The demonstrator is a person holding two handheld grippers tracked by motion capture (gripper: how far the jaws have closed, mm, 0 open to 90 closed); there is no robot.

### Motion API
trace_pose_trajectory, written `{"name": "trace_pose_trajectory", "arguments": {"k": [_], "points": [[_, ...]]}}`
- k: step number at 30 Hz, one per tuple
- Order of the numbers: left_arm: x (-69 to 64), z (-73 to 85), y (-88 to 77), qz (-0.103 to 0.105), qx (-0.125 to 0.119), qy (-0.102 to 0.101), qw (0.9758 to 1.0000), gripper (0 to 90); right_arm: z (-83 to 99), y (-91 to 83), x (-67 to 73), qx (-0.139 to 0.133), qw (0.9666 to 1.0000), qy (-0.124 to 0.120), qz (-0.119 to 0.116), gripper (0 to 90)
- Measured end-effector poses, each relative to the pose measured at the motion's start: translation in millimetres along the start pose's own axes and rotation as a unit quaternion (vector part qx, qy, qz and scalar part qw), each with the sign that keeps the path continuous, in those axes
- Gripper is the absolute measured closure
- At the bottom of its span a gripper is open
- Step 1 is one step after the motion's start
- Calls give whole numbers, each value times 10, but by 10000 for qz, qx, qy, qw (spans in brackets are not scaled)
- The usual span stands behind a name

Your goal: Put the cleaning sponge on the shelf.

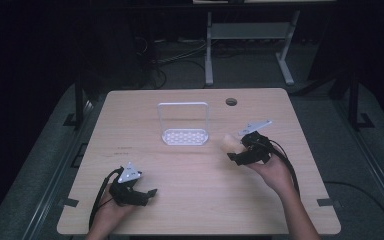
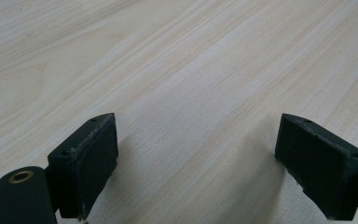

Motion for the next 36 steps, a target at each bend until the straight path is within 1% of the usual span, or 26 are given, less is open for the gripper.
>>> {"name": "trace_pose_trajectory", "arguments": {"k": [2, 3, 14, 15, 18, 27, 36], "points": [[0, 0, 0, 0, 0, 3, 10000, 124, -30, 11, 23, 9, 10000, 14, -30, 283], [0, 0, 0, 0, 0, 0, 10000, 124, -44, 17, 23, -7, 10000, -29, -24, 283], [1, 0, 0, 0, -1, 4, 10000, 124, -222, 57, 118, -50, 9998, -185, -107, 283], [1, 0, 0, -2, -2, 3, 10000, 124, -270, 67, 144, -69, 9997, -189, -129, 284], [1, 0, 0, -2, -1, 7, 10000, 124, -326, 91, 167, -74, 9995, -257, -138, 283], [1, 0, 0, -3, -1, 4, 10000, 124, -456, 137, 232, -138, 9993, -291, -212, 283], [0, 1, -4, 1, 17, 4, 10000, 124, -620, 197, 337, -207, 9985, -445, -222, 283]]}}
Point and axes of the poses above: each handheld gripper's, and its own axes: y roughly forward along the jaws, z roughly out of its underside, x roughly to its left, the point moved 5 cm from there along y, roughly forward along the jaws, and after that the axes turned 14 degrees about x, right-handed, at the moved point
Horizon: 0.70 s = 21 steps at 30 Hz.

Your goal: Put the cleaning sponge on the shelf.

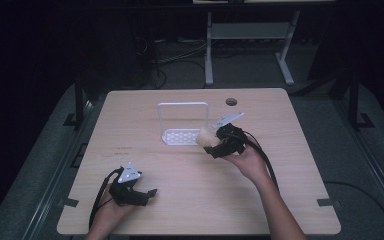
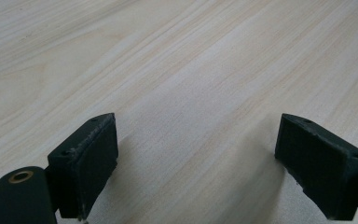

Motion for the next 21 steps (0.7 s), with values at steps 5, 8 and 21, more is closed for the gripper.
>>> {"name": "trace_pose_trajectory", "arguments": {"k": [5, 8, 21], "points": [[-2, 2, 0, 2, -1, 0, 10000, 124, -94, 44, 43, -3, 10000, -76, 3, 283], [-2, 2, 0, 3, -2, 0, 10000, 124, -148, 78, 62, 6, 9999, -120, -3, 283], [0, 3, 1, -3, 0, 14, 10000, 124, -398, 243, 137, 11, 9997, -219, -72, 283]]}}
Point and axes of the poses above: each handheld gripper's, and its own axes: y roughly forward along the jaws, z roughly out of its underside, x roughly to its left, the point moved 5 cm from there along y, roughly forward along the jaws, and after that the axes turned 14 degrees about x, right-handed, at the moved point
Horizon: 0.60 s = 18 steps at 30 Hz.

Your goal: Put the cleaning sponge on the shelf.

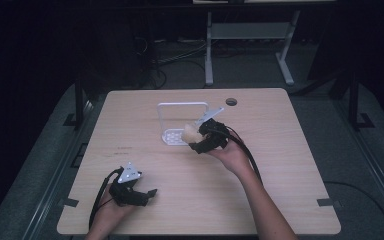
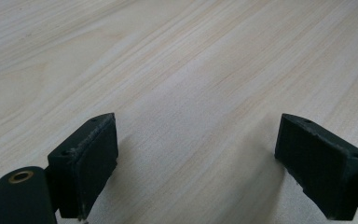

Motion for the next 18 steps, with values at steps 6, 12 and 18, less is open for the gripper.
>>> {"name": "trace_pose_trajectory", "arguments": {"k": [6, 12, 18], "points": [[-4, -1, 2, 6, -14, -21, 10000, 124, -93, 54, -6, -20, 10000, -62, 12, 283], [-4, -1, 1, 8, -12, -21, 10000, 124, -112, 140, -30, -13, 10000, -35, -1, 283], [-4, -1, 1, 7, -13, -21, 10000, 124, -132, 242, -52, -14, 10000, 29, -43, 283]]}}
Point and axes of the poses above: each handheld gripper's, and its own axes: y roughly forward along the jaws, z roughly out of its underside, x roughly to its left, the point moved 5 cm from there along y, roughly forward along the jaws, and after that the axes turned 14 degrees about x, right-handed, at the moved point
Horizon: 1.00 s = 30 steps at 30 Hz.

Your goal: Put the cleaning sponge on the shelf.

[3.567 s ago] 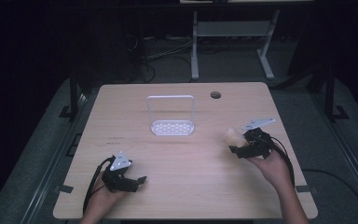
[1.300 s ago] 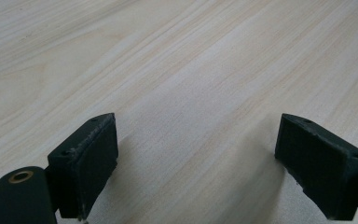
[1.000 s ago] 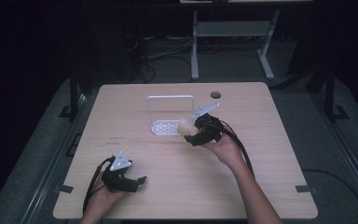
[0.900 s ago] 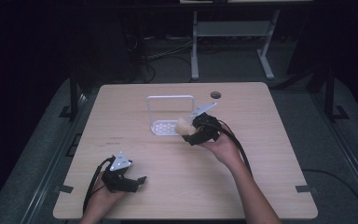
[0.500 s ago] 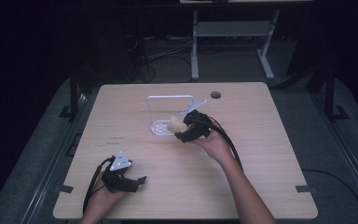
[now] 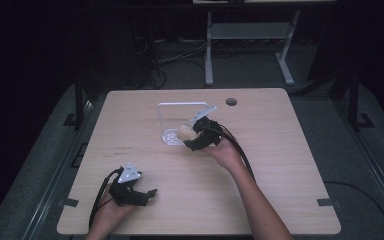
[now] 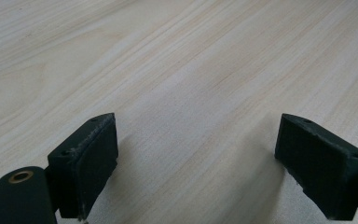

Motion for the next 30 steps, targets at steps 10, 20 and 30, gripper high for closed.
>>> {"name": "trace_pose_trajectory", "arguments": {"k": [10, 20, 30], "points": [[2, -1, -1, -5, 0, 9, 10000, 124, -114, 130, -20, 17, 10000, -72, 1, 283], [0, 0, -1, 6, 4, 1, 10000, 124, -136, 311, -35, 82, 9999, -61, 84, 283], [-3, 0, 0, 13, -5, -13, 10000, 124, -143, 458, -49, 167, 9998, -5, 81, 282]]}}
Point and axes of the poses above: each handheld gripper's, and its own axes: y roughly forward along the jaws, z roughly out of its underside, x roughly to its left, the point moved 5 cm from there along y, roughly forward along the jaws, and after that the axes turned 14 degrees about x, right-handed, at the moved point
